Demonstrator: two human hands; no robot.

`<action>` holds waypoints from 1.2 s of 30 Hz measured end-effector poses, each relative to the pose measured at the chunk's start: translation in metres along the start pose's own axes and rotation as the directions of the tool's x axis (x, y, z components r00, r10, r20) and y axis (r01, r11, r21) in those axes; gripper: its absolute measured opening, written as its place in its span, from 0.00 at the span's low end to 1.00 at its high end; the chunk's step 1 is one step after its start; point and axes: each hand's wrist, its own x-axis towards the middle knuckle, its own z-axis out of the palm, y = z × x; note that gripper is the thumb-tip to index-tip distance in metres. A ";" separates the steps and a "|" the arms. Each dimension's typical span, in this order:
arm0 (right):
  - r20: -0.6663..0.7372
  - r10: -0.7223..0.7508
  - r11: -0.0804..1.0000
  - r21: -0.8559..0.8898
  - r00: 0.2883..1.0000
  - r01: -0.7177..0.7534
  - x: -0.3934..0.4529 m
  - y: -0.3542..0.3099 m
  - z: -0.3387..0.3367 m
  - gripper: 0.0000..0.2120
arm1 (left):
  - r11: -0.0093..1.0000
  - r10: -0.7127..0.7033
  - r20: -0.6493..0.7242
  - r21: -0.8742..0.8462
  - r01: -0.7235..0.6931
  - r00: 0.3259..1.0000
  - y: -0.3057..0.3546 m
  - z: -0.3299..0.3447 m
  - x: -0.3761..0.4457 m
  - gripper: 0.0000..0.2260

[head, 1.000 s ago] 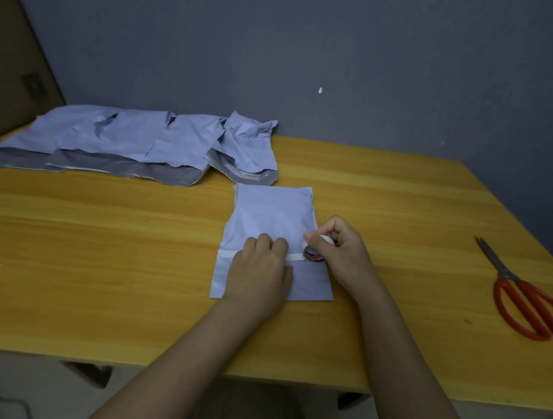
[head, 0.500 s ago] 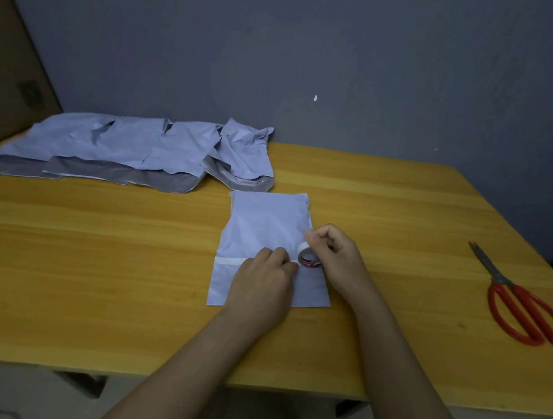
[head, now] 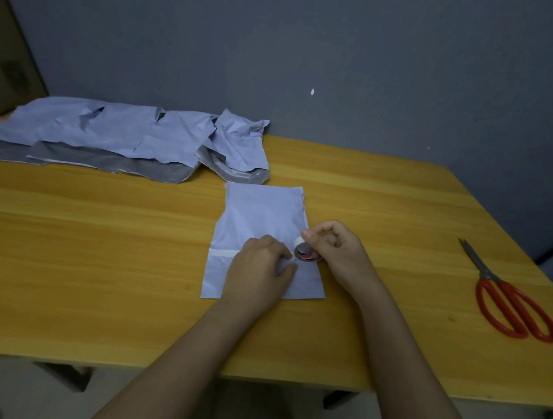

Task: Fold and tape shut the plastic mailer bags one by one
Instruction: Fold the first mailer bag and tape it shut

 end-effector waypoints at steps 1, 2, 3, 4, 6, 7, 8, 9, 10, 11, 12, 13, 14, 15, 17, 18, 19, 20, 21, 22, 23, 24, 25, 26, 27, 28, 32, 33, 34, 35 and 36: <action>-0.007 -0.005 1.000 0.005 1.000 0.005 0.000 0.000 0.001 0.08 | 1.000 0.002 -0.011 -0.004 -0.002 1.000 0.000 0.002 0.000 0.09; -0.014 -0.005 1.000 0.014 1.000 0.005 0.001 0.001 0.002 0.08 | 1.000 0.008 -0.016 0.003 -0.008 1.000 0.000 0.003 -0.001 0.09; -0.023 -0.002 1.000 0.024 1.000 0.003 0.002 0.001 0.002 0.08 | 1.000 0.017 -0.023 0.017 -0.016 1.000 0.000 0.004 -0.003 0.09; -0.031 0.000 1.000 0.031 1.000 0.001 0.003 0.001 0.002 0.09 | 0.999 0.023 -0.028 0.034 -0.022 0.999 0.001 0.005 -0.003 0.09; -0.036 0.023 0.999 0.036 0.999 -0.022 0.005 0.001 0.002 0.10 | 0.998 0.031 -0.040 0.054 -0.029 0.999 0.001 0.005 -0.004 0.09; -0.032 0.040 0.998 0.040 0.999 -0.039 0.005 0.000 0.001 0.12 | 0.998 0.032 -0.043 0.059 -0.029 0.999 0.000 0.006 -0.003 0.10; -0.027 0.055 0.998 0.045 0.998 -0.054 0.006 -0.001 0.001 0.13 | 0.997 0.034 -0.044 0.068 -0.031 0.998 0.000 0.006 -0.003 0.10; -0.020 0.064 0.997 0.049 0.998 -0.062 0.007 -0.002 0.001 0.13 | 0.997 0.038 -0.048 0.074 -0.034 0.998 0.000 0.006 -0.003 0.10; -0.014 0.066 0.997 0.050 0.998 -0.066 0.008 -0.003 0.002 0.14 | 0.996 0.042 -0.054 0.080 -0.038 0.998 0.001 0.007 -0.003 0.10; -0.009 0.061 0.997 0.053 0.998 -0.060 0.009 -0.004 0.003 0.14 | 0.995 0.049 -0.063 0.089 -0.043 0.997 0.001 0.007 -0.003 0.10; -0.015 0.049 0.997 0.060 0.999 -0.048 0.010 -0.004 0.005 0.14 | 0.993 0.058 -0.073 0.106 -0.050 0.996 0.001 0.007 -0.003 0.10; -0.029 0.034 0.997 0.072 0.999 -0.031 0.010 -0.004 0.007 0.14 | 0.991 0.068 -0.083 0.124 -0.058 0.994 0.000 0.008 -0.003 0.09; -0.049 0.016 0.996 0.085 0.999 -0.012 0.010 -0.003 0.008 0.14 | 0.989 0.074 -0.091 0.137 -0.062 0.993 0.000 0.009 -0.002 0.09; -0.067 0.000 0.995 0.095 0.998 0.007 0.009 -0.001 0.009 0.14 | 0.988 0.079 -0.100 0.144 -0.064 0.992 -0.002 0.010 -0.002 0.08; -0.084 -0.027 0.994 0.100 0.996 0.035 0.007 0.001 0.010 0.14 | 0.986 0.091 -0.115 0.148 -0.074 0.989 -0.003 0.011 -0.003 0.08; -0.084 -0.042 0.995 0.090 0.996 0.050 0.006 0.002 0.010 0.14 | 0.985 0.099 -0.120 0.153 -0.080 0.988 -0.004 0.012 -0.003 0.08; -0.079 -0.058 0.995 0.076 0.995 0.064 0.006 0.002 0.009 0.14 | 0.983 0.108 -0.124 0.162 -0.088 0.986 -0.005 0.013 -0.003 0.09; -0.071 -0.073 0.995 0.065 0.995 0.077 0.006 0.002 0.009 0.14 | 0.981 0.116 -0.125 0.173 -0.093 0.985 -0.005 0.014 -0.002 0.11; -0.064 -0.084 0.994 0.061 0.994 0.088 0.006 0.003 0.008 0.14 | 0.978 0.123 -0.127 0.184 -0.098 0.984 -0.006 0.014 -0.002 0.12; -0.060 -0.092 0.994 0.060 0.994 0.095 0.006 0.003 0.008 0.14 | 0.976 0.128 -0.129 0.194 -0.102 0.983 -0.006 0.015 -0.002 0.14; -0.059 -0.097 0.993 0.062 0.994 0.101 0.007 0.004 0.007 0.13 | 0.975 0.133 -0.133 0.197 -0.105 0.982 -0.007 0.015 -0.001 0.15; -0.063 -0.101 0.992 0.064 0.993 0.105 0.007 0.004 0.007 0.13 | 0.975 0.134 -0.137 0.195 -0.106 0.981 -0.007 0.016 -0.002 0.16; -0.068 -0.103 0.992 0.068 0.992 0.108 0.008 0.004 0.007 0.13 | 0.976 0.133 -0.140 0.193 -0.105 0.981 -0.008 0.016 -0.002 0.16; -0.073 -0.104 0.992 0.070 0.992 0.109 0.008 0.004 0.007 0.13 | 0.976 0.130 -0.143 0.195 -0.101 0.981 -0.008 0.016 -0.002 0.16; -0.077 -0.104 0.992 0.070 0.992 0.110 0.008 0.005 0.007 0.13 | 0.975 0.128 -0.146 0.199 -0.098 0.981 -0.009 0.016 -0.002 0.16; -0.080 -0.105 0.991 0.070 0.991 0.110 0.008 0.005 0.006 0.13 | 0.975 0.127 -0.148 0.200 -0.096 0.981 -0.009 0.017 -0.002 0.16; -0.090 -0.105 0.992 0.058 0.990 0.110 0.009 0.006 0.005 0.12 | 0.974 0.135 -0.164 0.205 -0.100 0.977 -0.009 0.017 -0.002 0.14; -0.095 -0.104 0.992 0.056 0.990 0.109 0.009 0.006 0.004 0.12 | 0.973 0.137 -0.168 0.205 -0.102 0.976 -0.009 0.017 -0.003 0.14; -0.099 -0.103 0.993 0.052 0.990 0.109 0.008 0.006 0.004 0.12 | 0.973 0.140 -0.172 0.205 -0.103 0.975 -0.009 0.017 -0.003 0.14; -0.103 -0.104 0.993 0.047 0.989 0.110 0.008 0.006 0.003 0.12 | 0.973 0.143 -0.176 0.206 -0.106 0.974 -0.009 0.017 -0.003 0.14; -0.106 -0.106 0.993 0.043 0.989 0.111 0.008 0.006 0.003 0.12 | 0.972 0.147 -0.178 0.209 -0.108 0.973 -0.008 0.018 -0.003 0.14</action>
